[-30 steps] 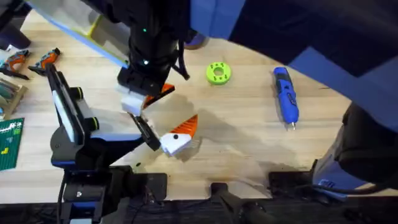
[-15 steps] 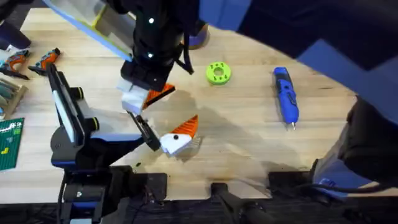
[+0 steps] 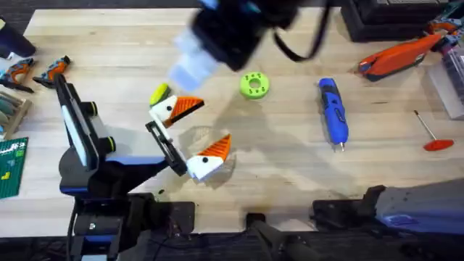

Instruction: Pick up the gripper from the table and insert it into the empty holder that is missing its gripper. Then pick up a screw, insert it into the mounting hole, and use the screwdriver to tighten it. Finally, clean up the table by picking up the vegetable and placing it into the bucket.

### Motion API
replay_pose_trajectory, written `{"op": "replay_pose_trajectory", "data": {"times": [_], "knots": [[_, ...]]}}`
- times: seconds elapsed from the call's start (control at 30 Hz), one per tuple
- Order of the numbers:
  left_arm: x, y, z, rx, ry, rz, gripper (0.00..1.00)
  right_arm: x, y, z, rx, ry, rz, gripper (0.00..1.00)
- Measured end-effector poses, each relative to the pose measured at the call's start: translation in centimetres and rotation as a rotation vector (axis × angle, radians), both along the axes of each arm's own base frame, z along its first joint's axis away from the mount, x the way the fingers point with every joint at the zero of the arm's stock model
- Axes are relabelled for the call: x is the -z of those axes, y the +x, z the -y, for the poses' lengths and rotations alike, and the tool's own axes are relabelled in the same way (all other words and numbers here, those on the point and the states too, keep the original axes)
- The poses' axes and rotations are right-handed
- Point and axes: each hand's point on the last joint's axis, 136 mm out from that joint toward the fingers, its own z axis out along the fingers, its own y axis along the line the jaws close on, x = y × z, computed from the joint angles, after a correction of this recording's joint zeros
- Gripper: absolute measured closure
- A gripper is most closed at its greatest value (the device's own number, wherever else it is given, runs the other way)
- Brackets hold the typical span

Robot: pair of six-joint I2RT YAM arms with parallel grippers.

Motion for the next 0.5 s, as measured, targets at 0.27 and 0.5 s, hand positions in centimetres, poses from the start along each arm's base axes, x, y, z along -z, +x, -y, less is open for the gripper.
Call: {"op": "replay_pose_trajectory", "data": {"times": [0.27, 0.5], "knots": [[0.0, 0.0, 0.0, 0.0, 0.0, 0.0, 0.015, 6.3, 2.5, 12.7, 0.426, -0.051, -0.149, 0.117], [0.0, 0.0, 0.0, 0.0, 0.0, 0.0, 0.014, 9.7, 1.9, 21.6, 0.721, -0.061, -0.225, 0.115]]}}
